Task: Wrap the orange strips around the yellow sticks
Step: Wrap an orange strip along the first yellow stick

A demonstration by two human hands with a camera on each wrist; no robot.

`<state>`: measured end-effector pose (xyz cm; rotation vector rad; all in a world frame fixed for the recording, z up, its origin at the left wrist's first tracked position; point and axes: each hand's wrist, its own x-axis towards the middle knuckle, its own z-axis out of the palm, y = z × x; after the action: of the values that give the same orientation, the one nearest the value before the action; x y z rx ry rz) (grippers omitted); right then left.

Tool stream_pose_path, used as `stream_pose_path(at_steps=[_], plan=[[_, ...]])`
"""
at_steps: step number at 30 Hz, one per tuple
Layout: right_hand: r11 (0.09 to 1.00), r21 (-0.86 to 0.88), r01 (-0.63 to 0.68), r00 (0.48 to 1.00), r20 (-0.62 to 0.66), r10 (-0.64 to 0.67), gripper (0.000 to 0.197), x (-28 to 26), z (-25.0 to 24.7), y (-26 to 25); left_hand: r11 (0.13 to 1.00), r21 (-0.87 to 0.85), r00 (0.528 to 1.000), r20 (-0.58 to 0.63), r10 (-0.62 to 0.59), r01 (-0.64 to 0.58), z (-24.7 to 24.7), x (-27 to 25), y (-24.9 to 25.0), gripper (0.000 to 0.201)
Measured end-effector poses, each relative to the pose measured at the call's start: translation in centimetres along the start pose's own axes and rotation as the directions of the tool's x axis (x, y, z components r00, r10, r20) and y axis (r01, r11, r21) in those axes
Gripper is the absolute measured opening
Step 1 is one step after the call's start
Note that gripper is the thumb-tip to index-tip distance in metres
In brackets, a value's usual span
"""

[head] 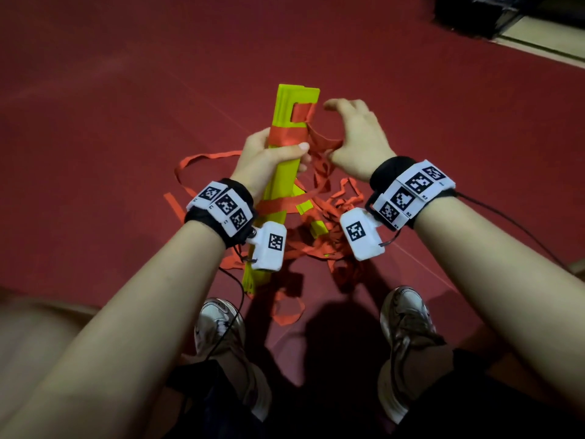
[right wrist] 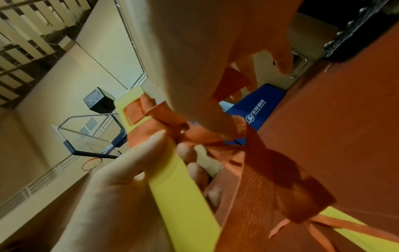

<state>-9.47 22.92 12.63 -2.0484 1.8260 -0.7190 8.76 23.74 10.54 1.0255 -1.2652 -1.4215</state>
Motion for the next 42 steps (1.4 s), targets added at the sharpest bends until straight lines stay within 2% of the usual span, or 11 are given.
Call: stream_pose_path(at_steps=[8,12,15,18,23,29,32,35,37,40,42], plan=[[0.929,0.325,0.175,0.984,-0.091,-0.154,0.045,-0.6,-0.8,-2.1,0.991,-0.132,1.0,0.009,-0.001,0.002,0.4,0.2,-0.1,0.039],[0.837,0.511,0.196,0.978,-0.163,-0.129,0.06,-0.5,-0.4,-1.7,0.988,-0.156,1.0,0.027,-0.009,0.013,0.3,0.3,-0.3,0.032],[0.859,0.352,0.371,0.906,-0.342,-0.251,0.065,-1.1,-0.8,-1.9,0.996,-0.087,1.0,0.015,0.011,-0.01,0.4,0.6,-0.5,0.036],[0.877,0.109,0.468,0.861,-0.279,-0.425,0.072,-1.3,-1.1,-2.9,0.997,-0.026,0.998,0.005,0.069,-0.069,0.5,1.1,-1.1,0.039],[0.857,-0.206,0.473,0.86,-0.101,-0.499,0.036,-1.3,-0.9,-3.3,0.995,0.073,0.997,0.041,0.072,-0.074,1.0,1.1,-1.7,0.048],[0.842,-0.245,0.48,0.809,-0.249,-0.533,0.009,-1.3,-0.6,-3.4,0.999,-0.007,0.999,0.042,0.035,-0.035,2.3,0.6,-1.8,0.051],[0.895,0.013,0.446,0.762,-0.53,-0.372,0.009,-0.8,-1.6,-4.1,1.0,0.006,1.0,0.029,-0.004,0.004,2.3,0.8,-1.9,0.057],[0.885,0.348,0.308,0.786,-0.617,-0.031,0.008,0.1,-2.7,-4.8,0.999,-0.021,0.999,0.024,-0.029,0.029,2.2,0.8,-1.5,0.061],[0.698,0.68,0.226,0.825,-0.515,0.234,0.013,1.1,-3.4,-4.9,0.999,-0.024,0.999,0.02,-0.025,0.025,2.3,0.6,-1.4,0.061],[0.179,0.981,0.071,0.837,-0.156,0.524,0.017,1.9,-5.4,-3.9,0.999,-0.039,1.0,-0.007,-0.002,0.002,1.9,0.3,-1.3,0.051],[0.161,0.986,-0.043,0.79,-0.065,0.609,0.022,1.9,-6.0,-2.1,0.998,-0.048,0.999,-0.01,0.031,-0.032,1.4,0.3,-1.2,0.035]])
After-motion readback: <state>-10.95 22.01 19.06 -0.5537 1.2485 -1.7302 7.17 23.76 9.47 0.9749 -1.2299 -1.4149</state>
